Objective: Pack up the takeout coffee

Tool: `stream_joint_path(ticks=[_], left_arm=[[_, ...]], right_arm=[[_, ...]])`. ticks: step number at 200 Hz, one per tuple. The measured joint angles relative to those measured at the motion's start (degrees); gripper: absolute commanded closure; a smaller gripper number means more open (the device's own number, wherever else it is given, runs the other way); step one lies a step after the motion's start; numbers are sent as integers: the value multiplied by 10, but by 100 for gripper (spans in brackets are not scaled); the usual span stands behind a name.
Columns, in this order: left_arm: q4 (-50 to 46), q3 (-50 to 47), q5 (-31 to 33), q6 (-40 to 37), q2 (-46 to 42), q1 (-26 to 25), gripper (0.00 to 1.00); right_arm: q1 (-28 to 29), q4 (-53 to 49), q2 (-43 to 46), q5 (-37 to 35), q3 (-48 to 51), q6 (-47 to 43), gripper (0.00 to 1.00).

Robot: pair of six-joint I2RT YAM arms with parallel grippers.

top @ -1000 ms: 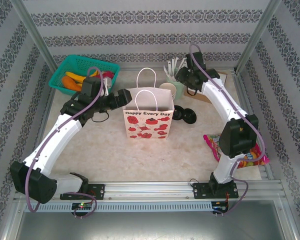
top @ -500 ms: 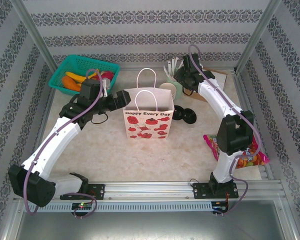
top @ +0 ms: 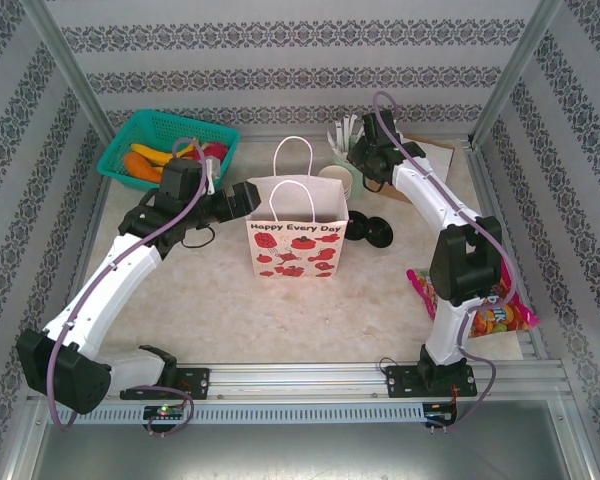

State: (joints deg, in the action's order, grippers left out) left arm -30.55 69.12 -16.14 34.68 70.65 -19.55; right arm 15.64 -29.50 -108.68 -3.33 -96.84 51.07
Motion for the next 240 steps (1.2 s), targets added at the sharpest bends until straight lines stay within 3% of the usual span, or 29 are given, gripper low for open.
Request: stream_joint_path(ticks=[125, 240], left_arm=[[-3, 0, 31, -2, 0, 0, 0], [-3, 0, 49, 0, -11, 0, 0]], right_arm=[[4, -1, 1, 9, 0, -25, 100], [4, -102, 77, 50, -64, -193, 100]])
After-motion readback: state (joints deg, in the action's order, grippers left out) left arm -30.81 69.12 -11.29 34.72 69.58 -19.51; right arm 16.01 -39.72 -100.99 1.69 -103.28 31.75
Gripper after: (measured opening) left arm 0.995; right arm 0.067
